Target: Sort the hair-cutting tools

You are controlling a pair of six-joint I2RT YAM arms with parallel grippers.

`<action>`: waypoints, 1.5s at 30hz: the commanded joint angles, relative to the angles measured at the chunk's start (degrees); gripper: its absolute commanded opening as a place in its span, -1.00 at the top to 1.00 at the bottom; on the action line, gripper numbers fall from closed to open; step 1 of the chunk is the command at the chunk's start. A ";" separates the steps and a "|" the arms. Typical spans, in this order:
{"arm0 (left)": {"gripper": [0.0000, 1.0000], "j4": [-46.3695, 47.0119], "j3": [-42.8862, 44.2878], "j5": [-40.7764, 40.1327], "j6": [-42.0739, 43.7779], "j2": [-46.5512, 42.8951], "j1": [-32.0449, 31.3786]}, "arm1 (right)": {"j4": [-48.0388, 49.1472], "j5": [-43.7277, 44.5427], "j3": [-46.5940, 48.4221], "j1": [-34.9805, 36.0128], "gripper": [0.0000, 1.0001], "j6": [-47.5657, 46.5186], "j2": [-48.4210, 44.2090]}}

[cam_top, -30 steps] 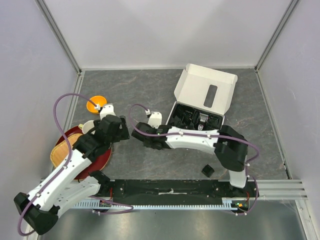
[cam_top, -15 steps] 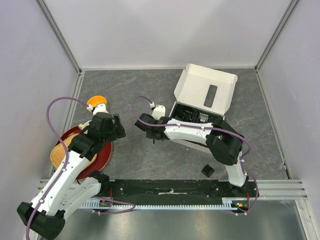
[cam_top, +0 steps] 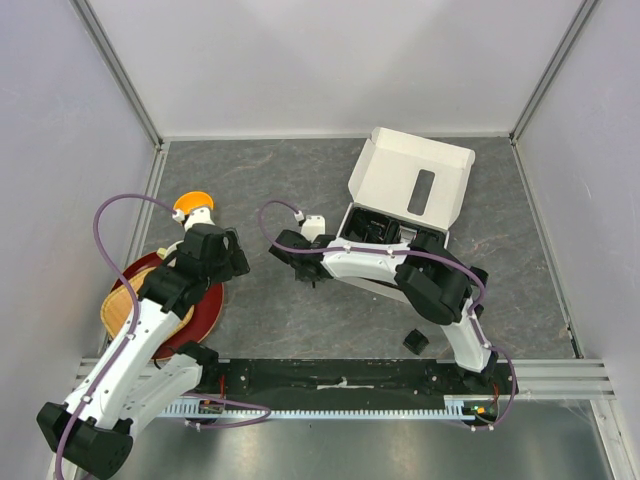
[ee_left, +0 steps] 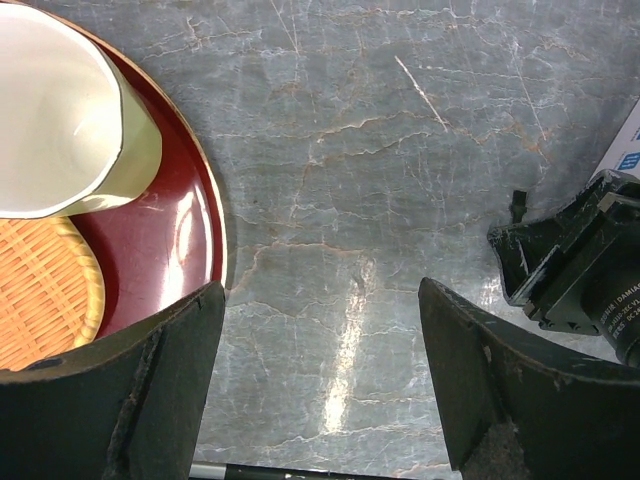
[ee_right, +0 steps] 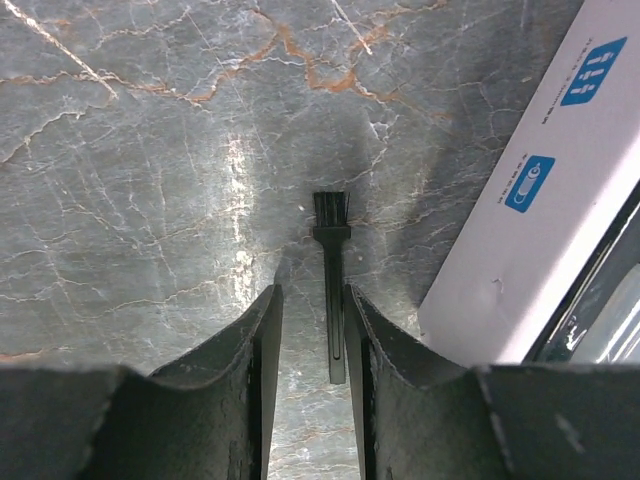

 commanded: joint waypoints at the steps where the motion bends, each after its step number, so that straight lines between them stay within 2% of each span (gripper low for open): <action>1: -0.68 0.38 0.06 -1.69 -0.60 -0.51 0.35 | 0.61 -1.16 1.88 -0.22 0.24 -1.59 1.85; 5: -0.68 0.47 0.06 -1.34 -0.51 -0.60 0.35 | 0.17 -1.43 1.35 -0.22 0.29 -1.68 1.94; 8: -0.68 0.47 0.06 -0.90 -0.43 -0.60 0.35 | -0.01 -1.78 1.00 -0.31 0.46 -1.77 1.94; 14: -0.68 0.65 0.06 -0.37 -0.16 -0.60 0.35 | -0.01 -1.87 0.82 -0.49 0.98 -1.77 1.68; 22: -0.68 1.00 -0.21 0.86 0.10 -0.69 0.35 | -0.01 -0.28 2.49 -0.66 1.00 -3.61 -0.69; 35: -0.69 1.35 -0.29 1.82 0.54 -0.25 0.35 | -1.15 3.23 1.61 -0.66 1.00 -3.17 -11.67; 45: -0.69 1.88 -0.30 2.96 0.89 0.10 0.44 | -2.03 8.68 -5.94 -3.12 1.00 2.01 -21.87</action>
